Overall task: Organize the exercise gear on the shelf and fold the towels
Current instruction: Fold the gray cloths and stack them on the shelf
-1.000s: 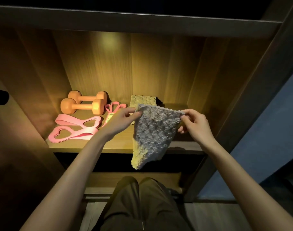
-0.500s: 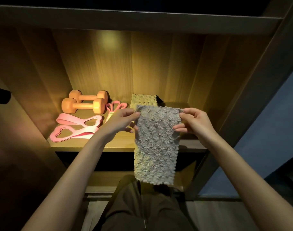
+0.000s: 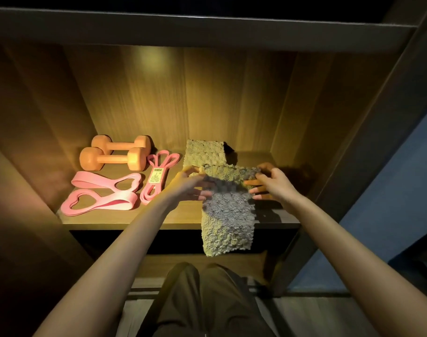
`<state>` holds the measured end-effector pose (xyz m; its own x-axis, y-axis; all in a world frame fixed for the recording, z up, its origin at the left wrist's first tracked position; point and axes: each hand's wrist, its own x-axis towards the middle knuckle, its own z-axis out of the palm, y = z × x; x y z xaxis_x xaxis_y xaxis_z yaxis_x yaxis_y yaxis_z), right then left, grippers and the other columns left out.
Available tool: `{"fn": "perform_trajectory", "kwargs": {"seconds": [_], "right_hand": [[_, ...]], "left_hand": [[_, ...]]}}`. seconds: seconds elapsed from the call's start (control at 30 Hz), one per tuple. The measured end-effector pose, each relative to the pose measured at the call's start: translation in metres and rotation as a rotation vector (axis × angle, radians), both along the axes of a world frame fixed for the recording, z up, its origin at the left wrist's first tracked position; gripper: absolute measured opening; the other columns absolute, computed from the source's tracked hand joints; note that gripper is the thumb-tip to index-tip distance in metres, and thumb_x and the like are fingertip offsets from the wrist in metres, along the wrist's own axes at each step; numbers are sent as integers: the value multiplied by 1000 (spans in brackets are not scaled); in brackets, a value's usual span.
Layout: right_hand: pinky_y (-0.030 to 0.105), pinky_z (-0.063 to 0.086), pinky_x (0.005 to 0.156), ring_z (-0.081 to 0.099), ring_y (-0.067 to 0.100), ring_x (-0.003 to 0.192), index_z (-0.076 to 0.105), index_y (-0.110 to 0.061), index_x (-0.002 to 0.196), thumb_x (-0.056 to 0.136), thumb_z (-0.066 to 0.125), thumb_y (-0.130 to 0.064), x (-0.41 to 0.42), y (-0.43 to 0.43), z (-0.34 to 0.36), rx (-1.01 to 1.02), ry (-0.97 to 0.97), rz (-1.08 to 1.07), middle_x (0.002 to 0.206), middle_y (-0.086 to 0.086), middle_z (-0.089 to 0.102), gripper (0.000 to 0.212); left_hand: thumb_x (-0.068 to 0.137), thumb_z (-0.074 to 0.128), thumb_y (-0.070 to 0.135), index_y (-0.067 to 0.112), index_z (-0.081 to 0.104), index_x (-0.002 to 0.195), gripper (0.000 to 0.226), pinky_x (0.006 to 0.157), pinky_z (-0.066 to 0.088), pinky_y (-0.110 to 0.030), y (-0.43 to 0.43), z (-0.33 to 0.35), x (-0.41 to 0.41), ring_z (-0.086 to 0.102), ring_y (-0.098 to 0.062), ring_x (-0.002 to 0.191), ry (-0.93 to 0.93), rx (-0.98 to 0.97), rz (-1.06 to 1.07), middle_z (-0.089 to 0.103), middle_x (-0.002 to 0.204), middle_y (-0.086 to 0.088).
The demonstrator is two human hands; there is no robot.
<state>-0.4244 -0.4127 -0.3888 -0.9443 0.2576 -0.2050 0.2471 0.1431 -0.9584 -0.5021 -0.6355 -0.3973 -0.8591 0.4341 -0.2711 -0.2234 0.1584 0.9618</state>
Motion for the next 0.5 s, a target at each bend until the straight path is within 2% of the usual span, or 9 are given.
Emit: {"fn": "perform_trajectory", "kwargs": {"seconds": [0.13,0.3,0.37,0.4,0.5], "right_hand": [[34,55,73,60,22,84,46,-19,113,102,43,-18,-13,9,-16,15,-91,12,110,12,67,11],[34,55,76,59,20,84,47,-23,109,101,45,-18,-21,15,-36,-125,-143,17,111,9,65,9],[31,55,72,59,20,84,51,-25,103,100,46,-15,-20,17,-45,-139,-158,30,105,10,62,11],[29,55,69,59,20,84,53,-24,101,99,47,-12,-19,17,-51,-143,-163,37,100,11,60,13],[27,51,63,59,19,77,59,-14,96,97,44,-4,-17,18,-66,-164,-162,11,90,10,59,18]], "left_hand": [[94,58,21,12,46,109,21,61,59,-31,5,-11,-14,70,-29,79,-82,2,0,73,98,-14],[96,51,13,7,50,110,15,75,60,-38,11,-31,-27,69,-23,95,-149,33,-14,69,107,-11],[97,46,13,7,58,103,15,68,60,-32,12,-39,-27,66,-22,98,-152,31,-39,68,109,-9],[98,40,14,7,60,103,22,64,58,-29,12,-43,-25,65,-22,97,-161,27,-39,68,109,-8],[99,27,24,7,58,100,35,56,52,-26,14,-55,-22,58,-22,86,-223,45,54,65,103,-9]]}}
